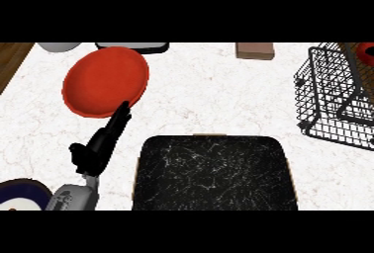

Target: Pick the tomato from the tray and place it in the tiered basket

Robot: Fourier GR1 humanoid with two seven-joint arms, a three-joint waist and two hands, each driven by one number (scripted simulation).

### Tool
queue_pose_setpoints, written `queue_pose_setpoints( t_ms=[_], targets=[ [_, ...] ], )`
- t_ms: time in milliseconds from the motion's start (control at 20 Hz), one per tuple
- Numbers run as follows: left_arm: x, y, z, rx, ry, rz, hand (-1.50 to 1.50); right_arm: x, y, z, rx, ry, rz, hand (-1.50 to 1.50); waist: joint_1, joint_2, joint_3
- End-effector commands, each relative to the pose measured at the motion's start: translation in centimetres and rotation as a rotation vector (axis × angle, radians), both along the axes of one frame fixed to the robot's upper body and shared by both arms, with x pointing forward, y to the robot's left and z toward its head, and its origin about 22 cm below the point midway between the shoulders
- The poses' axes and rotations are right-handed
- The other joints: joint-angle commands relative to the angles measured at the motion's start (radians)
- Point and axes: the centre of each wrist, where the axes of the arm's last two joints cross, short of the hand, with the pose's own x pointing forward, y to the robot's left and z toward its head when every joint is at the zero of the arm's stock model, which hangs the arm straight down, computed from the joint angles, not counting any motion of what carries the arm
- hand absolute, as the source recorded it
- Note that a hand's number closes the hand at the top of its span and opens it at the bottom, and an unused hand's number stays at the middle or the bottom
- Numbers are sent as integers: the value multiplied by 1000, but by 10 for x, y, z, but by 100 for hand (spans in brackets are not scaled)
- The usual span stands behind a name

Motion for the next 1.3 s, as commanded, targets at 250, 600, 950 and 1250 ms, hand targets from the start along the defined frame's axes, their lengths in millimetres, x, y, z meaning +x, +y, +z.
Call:
queue_pose_setpoints(
  t_ms=[250, 600, 950, 1250],
  targets=[
    [4, 12, 1, -7, -15, 5, 0, -6, -15, -2, 234, 20, -105, -150, -5, 1, 0],
    [-5, -3, -3, -27, 16, 15, 0, -54, -76, 40, 79, -262, -491, -150, -7, 4, 1],
    [-3, -9, 5, -2, -21, -9, 0, -106, -133, 42, 214, -493, -697, -150, 17, 15, 6],
    [2, -16, 5, -22, -6, 12, 0, -186, -190, 35, 304, -524, -697, -150, -12, 15, 9]
  ],
)
